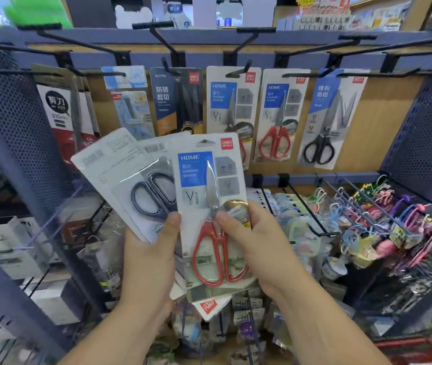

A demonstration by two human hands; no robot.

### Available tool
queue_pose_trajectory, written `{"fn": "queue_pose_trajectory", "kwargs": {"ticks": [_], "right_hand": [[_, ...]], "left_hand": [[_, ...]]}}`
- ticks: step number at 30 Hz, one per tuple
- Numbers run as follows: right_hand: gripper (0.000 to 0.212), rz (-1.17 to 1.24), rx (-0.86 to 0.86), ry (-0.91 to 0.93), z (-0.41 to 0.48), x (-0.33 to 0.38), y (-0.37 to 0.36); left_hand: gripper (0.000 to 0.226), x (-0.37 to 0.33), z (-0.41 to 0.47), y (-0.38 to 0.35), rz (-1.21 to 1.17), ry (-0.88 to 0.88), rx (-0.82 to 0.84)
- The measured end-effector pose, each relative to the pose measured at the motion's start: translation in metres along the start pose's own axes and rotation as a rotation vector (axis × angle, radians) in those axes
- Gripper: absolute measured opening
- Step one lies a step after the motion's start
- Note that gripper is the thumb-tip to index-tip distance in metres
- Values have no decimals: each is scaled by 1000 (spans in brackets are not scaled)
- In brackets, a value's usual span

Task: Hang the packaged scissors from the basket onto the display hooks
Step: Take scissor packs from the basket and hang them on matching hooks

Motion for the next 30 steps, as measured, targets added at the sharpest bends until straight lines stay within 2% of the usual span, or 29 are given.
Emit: {"fn": "queue_pose_trajectory", "kwargs": {"ticks": [4,10,14,17,20,23,25,28,30], "right_hand": [[15,258,23,-85,-4,3,0],[16,209,56,-102,-7,-5,-9],[15,217,8,-32,-7,-3,-11],[17,185,4,-42,-8,-5,-12],[17,223,31,-116,-8,-5,-6],[16,237,153,-219,-11,-5,3],[22,235,232,-267,-17,-8,7],[25,198,273,-328,-24,-20,7],[30,130,275,-359,-25,-28,8]], "left_hand": [[46,-4,1,-1,-11,-27,1],[16,-5,2,-5,4,-54,44],[22,4,-2,-7,-70,1,50],[23,8,0,-4,-25,33,6],[30,13,1,-3,-83,109,56],[29,11,1,1,-69,55,32],[28,8,-1,4,-67,24,18],[5,14,-6,7,-74,61,11],[17,21,-8,10,-74,117,-16]]}}
Point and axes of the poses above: each hand's wrist, its own z-axis towards the middle knuckle, its own y-axis out of the back of the hand, x = y × z, the point moved 4 cm from there along z, towards the middle knuckle, and after that the axes turned 11 degrees about y, right-handed, at the moved point
